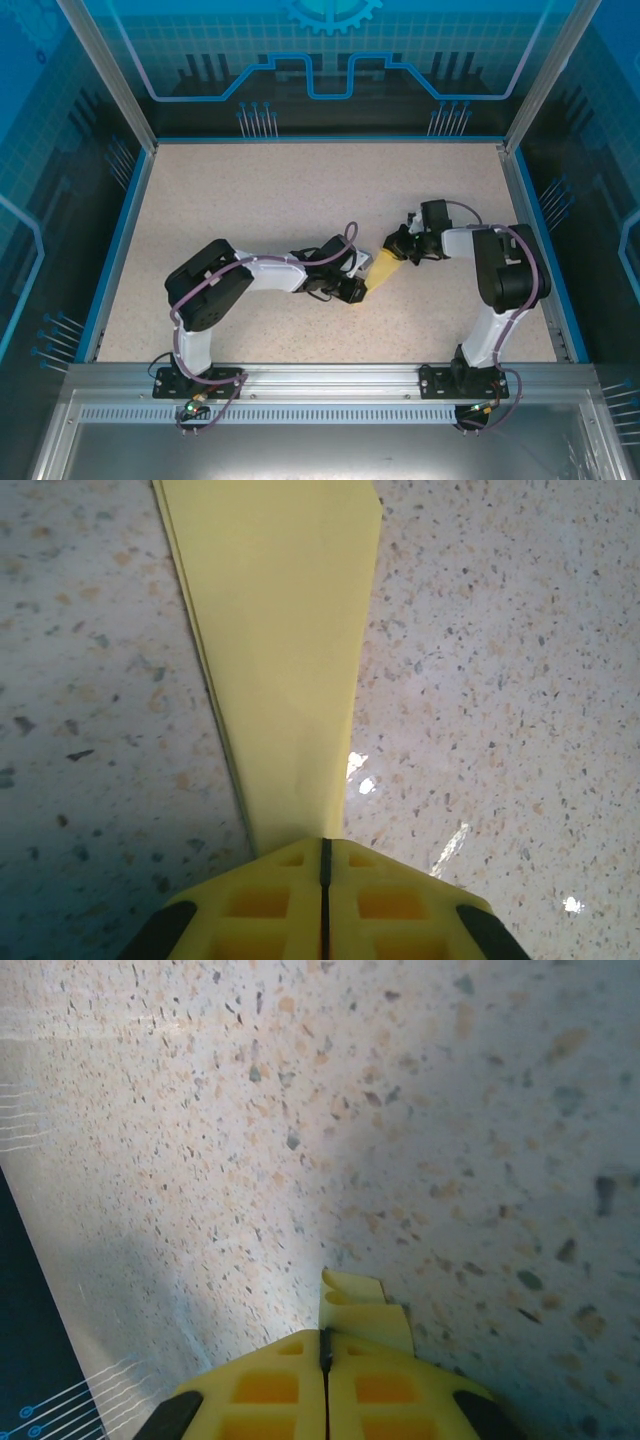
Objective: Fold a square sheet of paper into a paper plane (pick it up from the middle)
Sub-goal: Fold the wing for the fifth time at the center of the table.
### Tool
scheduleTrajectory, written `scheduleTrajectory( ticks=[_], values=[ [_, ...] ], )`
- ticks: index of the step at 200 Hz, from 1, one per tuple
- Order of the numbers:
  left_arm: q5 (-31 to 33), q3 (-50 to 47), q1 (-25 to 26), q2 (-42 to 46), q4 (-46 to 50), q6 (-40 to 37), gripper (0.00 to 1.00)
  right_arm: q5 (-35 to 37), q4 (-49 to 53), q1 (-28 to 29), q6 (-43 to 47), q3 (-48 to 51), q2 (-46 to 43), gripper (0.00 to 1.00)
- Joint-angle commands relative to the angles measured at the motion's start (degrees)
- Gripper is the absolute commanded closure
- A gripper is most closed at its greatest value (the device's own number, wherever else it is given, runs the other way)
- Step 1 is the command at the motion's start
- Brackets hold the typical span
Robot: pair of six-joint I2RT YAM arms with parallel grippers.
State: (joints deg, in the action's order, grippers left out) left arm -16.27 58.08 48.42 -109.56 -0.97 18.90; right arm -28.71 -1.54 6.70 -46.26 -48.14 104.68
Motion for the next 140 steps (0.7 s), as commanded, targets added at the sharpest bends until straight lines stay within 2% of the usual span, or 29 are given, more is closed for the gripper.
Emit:
scheduleTrajectory(
  ticks=[1, 98, 121, 140],
  values=[
    [-0.5, -4.3, 0.4, -0.2, 14.1, -1.1, 0.92, 7.8, -3.1, -2.7, 0.1, -1.9, 2.9, 0.94],
    [-0.8, -4.2, 0.5, 0.2, 14.3, 0.0, 0.92, 5.9, -3.9, -4.4, 0.4, -7.3, 6.1, 0.93],
    [-0.3, -3.4, 0.5, 0.0, 15.2, -0.5, 0.92, 4.0, -4.6, -5.3, 0.2, -6.7, 4.8, 0.93],
    [-0.3, -2.9, 0.4, -0.1, 15.2, -0.5, 0.92, 4.6, -2.1, -5.4, 1.5, -5.9, 0.5, 0.92]
  ],
)
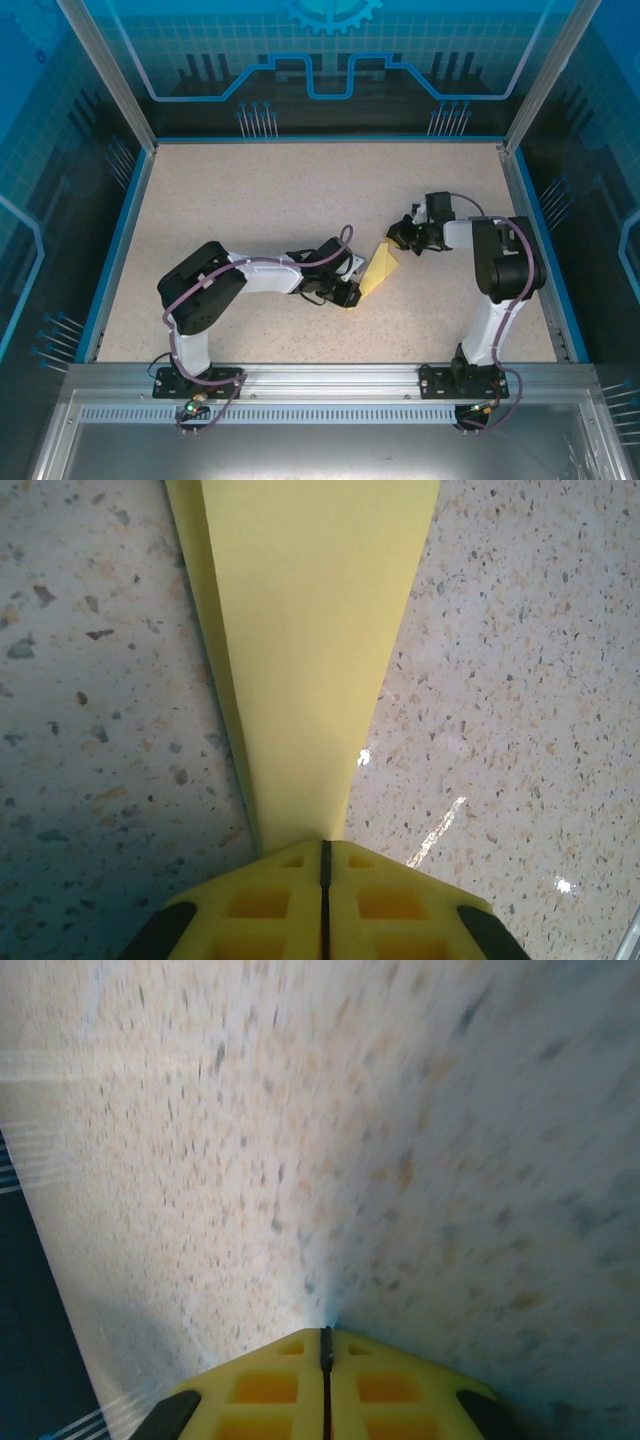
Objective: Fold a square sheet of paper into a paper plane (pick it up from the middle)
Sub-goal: Fold the wing for the fifth time at the center of the table.
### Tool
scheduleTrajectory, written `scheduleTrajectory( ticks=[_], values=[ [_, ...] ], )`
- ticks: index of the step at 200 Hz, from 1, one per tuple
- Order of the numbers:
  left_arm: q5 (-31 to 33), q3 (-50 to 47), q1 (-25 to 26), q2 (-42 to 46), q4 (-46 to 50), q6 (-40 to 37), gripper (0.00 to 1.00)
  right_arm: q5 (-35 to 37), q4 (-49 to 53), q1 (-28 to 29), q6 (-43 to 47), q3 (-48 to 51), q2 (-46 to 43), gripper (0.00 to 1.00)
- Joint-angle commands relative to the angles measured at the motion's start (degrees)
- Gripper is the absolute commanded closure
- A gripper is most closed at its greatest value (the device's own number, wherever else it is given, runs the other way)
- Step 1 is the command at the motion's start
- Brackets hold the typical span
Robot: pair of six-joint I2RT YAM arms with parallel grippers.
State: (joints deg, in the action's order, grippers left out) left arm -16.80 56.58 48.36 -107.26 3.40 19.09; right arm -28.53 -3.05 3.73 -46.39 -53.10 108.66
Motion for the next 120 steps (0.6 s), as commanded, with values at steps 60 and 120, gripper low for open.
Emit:
scheduleTrajectory(
  ticks=[60, 120],
  values=[
    [-0.2, -0.3, 0.5, -3.3, 9.7, -0.5, 0.92, -1.8, 8.4, 1.3, 3.4, 5.7, -18.5, 0.89],
    [-0.7, 0.4, 0.6, -3.2, 9.1, -0.7, 0.92, -0.8, 5.9, 12.3, -5.3, 15.9, -23.0, 0.9]
  ],
)
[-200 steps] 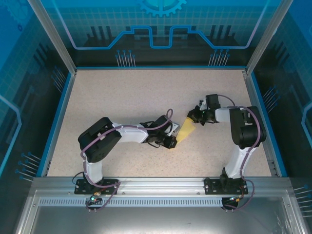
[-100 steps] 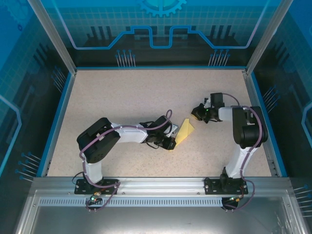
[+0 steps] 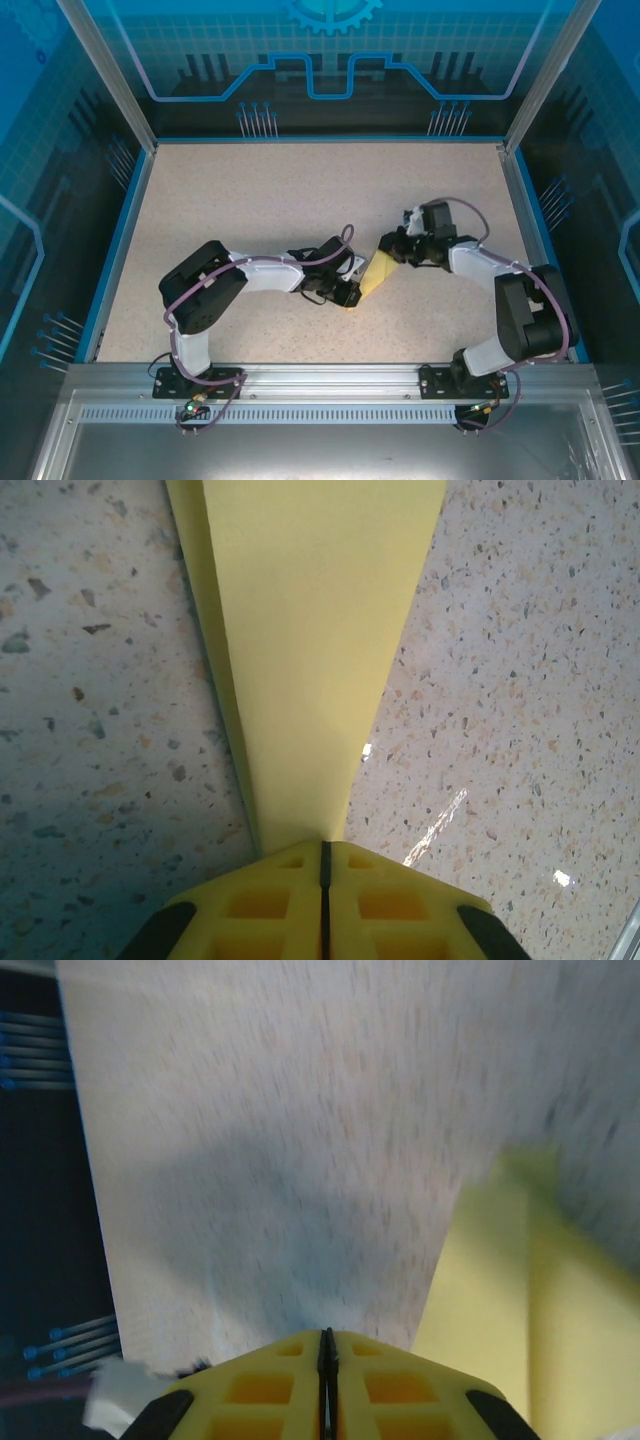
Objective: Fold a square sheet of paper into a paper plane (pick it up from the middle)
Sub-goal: Fold the wing for the fifth time at the center of the table.
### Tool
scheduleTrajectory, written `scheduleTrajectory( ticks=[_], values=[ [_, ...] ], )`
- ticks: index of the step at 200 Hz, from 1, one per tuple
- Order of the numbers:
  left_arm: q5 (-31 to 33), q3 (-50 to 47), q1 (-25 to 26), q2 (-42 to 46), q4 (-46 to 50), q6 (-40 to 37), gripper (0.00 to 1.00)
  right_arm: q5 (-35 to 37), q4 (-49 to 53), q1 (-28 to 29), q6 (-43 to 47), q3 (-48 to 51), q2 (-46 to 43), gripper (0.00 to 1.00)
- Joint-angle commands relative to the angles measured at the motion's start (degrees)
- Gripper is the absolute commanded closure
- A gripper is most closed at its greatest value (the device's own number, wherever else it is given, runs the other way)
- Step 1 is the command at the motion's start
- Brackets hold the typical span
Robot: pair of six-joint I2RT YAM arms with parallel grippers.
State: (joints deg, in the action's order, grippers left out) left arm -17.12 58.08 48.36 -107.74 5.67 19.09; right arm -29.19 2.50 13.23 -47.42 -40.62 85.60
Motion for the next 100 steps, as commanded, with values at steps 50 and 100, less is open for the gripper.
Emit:
scheduleTrajectory(
  ticks=[50, 100],
  values=[
    [-0.8, -1.2, 0.6, -2.4, 6.8, -0.6, 0.93, 3.2, -2.5, 4.8, -3.9, 6.0, 6.0, 0.9],
    [-0.7, -1.7, 0.8, -0.6, 8.6, 0.2, 0.92, 12.1, 3.8, 5.5, -1.2, 5.0, 8.9, 0.91]
  ],
)
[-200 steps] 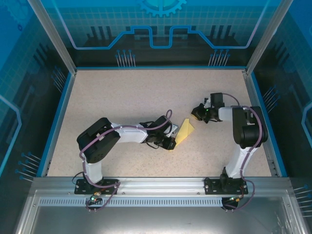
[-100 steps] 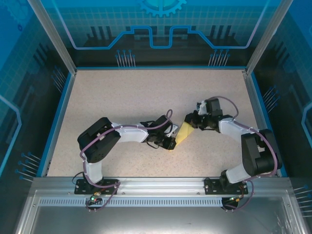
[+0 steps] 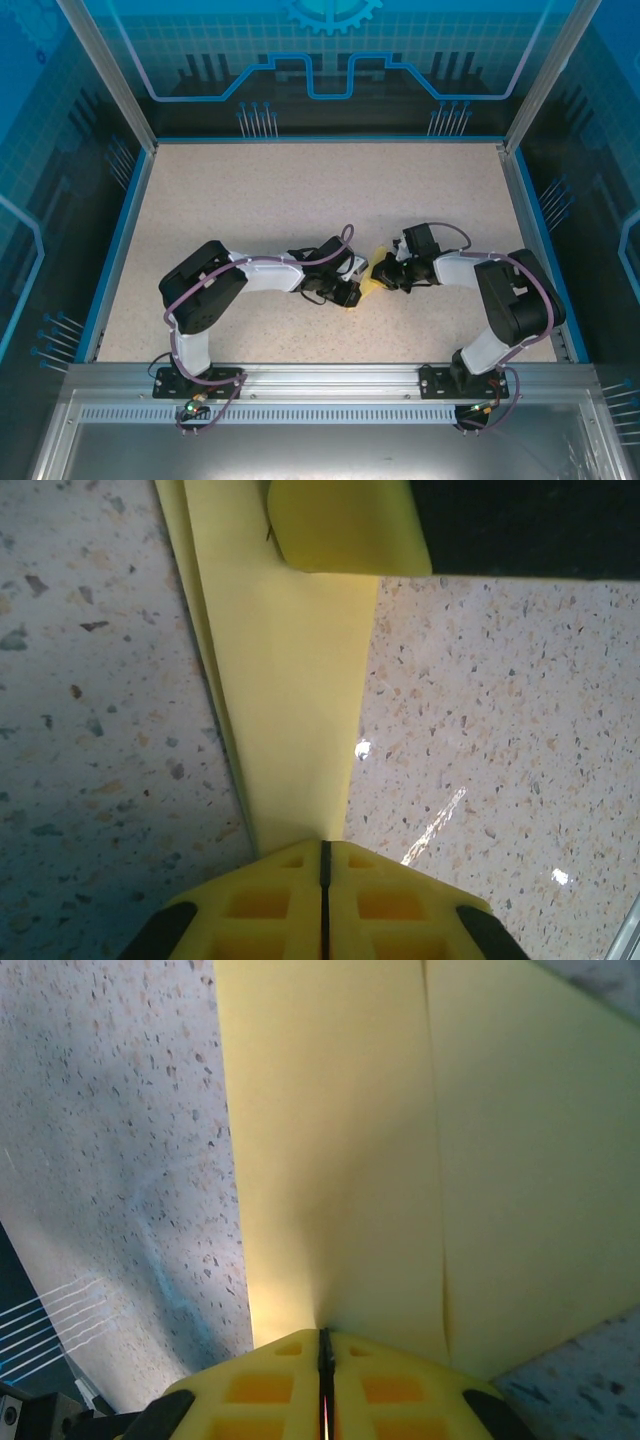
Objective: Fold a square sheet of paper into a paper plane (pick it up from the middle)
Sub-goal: Fold the wing for the fifth time at the center of the table.
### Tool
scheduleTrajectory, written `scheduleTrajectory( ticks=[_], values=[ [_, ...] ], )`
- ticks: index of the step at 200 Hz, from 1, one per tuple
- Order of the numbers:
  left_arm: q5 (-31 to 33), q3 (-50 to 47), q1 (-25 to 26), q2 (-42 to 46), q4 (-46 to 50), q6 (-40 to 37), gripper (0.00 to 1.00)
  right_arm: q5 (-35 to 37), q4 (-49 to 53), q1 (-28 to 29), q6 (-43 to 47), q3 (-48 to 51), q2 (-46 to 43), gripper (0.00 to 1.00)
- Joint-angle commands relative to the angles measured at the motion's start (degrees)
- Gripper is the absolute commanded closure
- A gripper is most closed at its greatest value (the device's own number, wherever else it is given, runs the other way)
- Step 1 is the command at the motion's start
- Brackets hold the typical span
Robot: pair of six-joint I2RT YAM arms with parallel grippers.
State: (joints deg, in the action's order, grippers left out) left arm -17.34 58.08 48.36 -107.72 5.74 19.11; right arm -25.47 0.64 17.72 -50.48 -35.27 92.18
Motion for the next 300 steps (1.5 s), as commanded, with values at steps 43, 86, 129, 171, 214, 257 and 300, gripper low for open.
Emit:
scheduleTrajectory(
  ticks=[43, 86, 129, 171, 214, 257, 300],
  values=[
    [2.2, -2.0, 2.6, 1.2, 12.5, 0.3, 0.93, 11.5, 8.2, 1.4, 2.5, -1.0, 3.7, 0.91],
    [4.3, -3.3, 4.0, 3.1, 14.9, 0.8, 0.96, 13.0, 7.9, 1.6, 3.1, -1.1, 5.8, 0.91],
    [3.7, -5.4, 4.4, 4.3, 14.6, 1.9, 0.96, 13.0, 7.0, 1.6, 3.3, -1.1, 6.9, 0.91],
    [3.8, -7.1, 5.3, 5.7, 15.1, 2.6, 0.96, 12.8, 6.6, 1.7, 3.6, -1.0, 7.9, 0.91],
    [3.9, -10.6, 5.3, 8.0, 15.5, 3.6, 0.96, 12.5, 6.5, 1.6, 4.0, -1.1, 8.0, 0.92],
    [4.2, -7.5, 5.3, 11.8, 17.5, 2.9, 0.96, 11.4, 5.9, 1.6, 4.2, -0.8, 7.5, 0.92],
    [4.7, -3.8, 2.7, 15.1, 15.5, 3.4, 0.95, 9.4, 4.4, 1.6, 4.1, -0.4, 6.6, 0.91]
  ],
)
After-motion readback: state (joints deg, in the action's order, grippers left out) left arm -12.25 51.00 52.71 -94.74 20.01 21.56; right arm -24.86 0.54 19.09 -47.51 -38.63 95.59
